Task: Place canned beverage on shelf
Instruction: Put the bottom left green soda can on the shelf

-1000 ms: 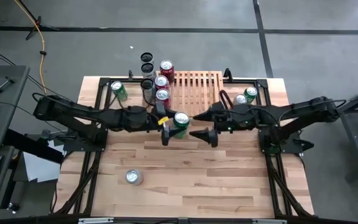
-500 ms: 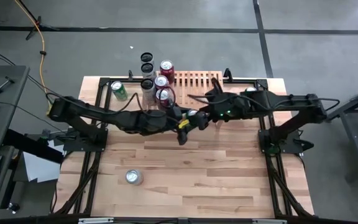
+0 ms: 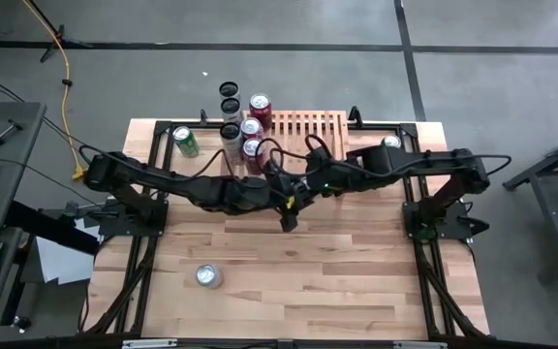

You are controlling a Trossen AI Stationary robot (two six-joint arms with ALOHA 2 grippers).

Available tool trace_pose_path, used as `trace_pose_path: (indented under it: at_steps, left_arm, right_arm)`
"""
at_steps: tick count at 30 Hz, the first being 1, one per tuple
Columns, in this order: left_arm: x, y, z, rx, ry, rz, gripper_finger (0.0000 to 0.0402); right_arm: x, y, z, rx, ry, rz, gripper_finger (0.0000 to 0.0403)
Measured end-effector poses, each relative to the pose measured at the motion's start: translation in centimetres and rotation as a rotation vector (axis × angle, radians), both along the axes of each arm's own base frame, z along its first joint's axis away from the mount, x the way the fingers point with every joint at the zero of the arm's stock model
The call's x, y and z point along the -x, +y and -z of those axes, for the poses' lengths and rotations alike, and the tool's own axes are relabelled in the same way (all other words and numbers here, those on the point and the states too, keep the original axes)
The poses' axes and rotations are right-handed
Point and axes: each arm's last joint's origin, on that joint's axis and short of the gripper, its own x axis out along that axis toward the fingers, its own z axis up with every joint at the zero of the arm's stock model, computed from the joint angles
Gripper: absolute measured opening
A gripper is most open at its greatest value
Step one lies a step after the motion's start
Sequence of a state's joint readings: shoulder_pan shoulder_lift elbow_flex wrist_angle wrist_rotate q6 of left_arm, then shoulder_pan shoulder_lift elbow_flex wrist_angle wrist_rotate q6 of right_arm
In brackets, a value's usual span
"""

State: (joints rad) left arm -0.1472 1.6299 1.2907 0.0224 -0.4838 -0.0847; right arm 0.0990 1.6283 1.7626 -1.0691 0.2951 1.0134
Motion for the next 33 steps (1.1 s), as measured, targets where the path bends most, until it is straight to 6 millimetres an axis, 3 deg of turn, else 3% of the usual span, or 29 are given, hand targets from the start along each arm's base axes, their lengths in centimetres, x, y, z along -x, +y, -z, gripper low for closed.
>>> trace_pose_path:
  at_steps: [7,15,20,24,28,33]
  left_arm:
    - [0.2,0.1,-0.3,-0.001,-0.004,-0.006,0.0289]
    - [0.2,0.2,-0.3,-0.007,-0.006,-0.011,0.0289]
    - [0.1,0.3,-0.3,-0.007,-0.006,-0.013,0.0292]
    - [0.2,0.2,-0.4,0.007,-0.014,-0.006,0.0349]
    - [0.6,0.1,-1.4,0.036,-0.048,0.024,0.039]
    - [1.7,0.2,-2.2,0.066,-0.041,0.043,0.039]
  right_arm:
    - [0.1,-0.1,0.0,0.03,0.002,0.02,0.0381]
    - [0.0,-0.1,0.0,0.053,-0.005,0.033,0.0278]
    - [0.0,-0.2,0.0,0.066,0.001,0.025,0.0278]
    - [0.1,-0.2,0.1,0.096,0.027,-0.011,0.0278]
    - [0.9,-0.3,-0.1,0.112,0.059,-0.035,0.0278]
    - [3.2,-0.8,-2.0,0.13,0.03,-0.03,0.0278]
